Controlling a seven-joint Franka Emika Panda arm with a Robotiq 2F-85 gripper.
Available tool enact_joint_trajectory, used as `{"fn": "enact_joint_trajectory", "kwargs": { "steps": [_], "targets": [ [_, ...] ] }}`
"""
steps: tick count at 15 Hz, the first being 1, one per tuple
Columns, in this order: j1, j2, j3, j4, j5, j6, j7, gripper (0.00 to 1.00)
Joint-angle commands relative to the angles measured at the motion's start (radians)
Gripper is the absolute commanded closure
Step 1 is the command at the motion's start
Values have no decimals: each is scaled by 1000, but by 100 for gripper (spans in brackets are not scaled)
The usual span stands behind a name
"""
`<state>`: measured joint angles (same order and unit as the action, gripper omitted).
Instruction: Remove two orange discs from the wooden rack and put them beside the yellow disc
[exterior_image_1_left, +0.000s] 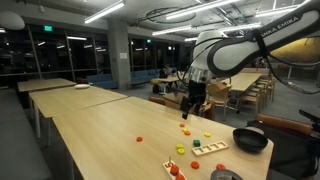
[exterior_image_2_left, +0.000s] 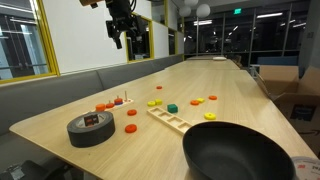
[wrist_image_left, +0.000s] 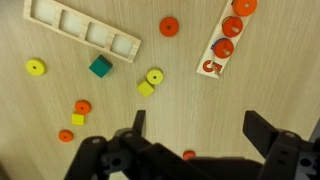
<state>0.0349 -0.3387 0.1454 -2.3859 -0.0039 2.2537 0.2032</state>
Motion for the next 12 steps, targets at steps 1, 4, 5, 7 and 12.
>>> {"fn": "enact_joint_trajectory", "kwargs": {
  "steps": [1,4,5,7,12],
  "targets": [
    [13,7,-1,1,4,-12,22,0],
    [18,19,26,-17,-11,-32,84,0],
    [23,23,39,-24,-11,-45,112,0],
    [36,34,68,-42,-12,-71,173,0],
    [79,95,129,-69,3,-102,305,0]
  ]
}}
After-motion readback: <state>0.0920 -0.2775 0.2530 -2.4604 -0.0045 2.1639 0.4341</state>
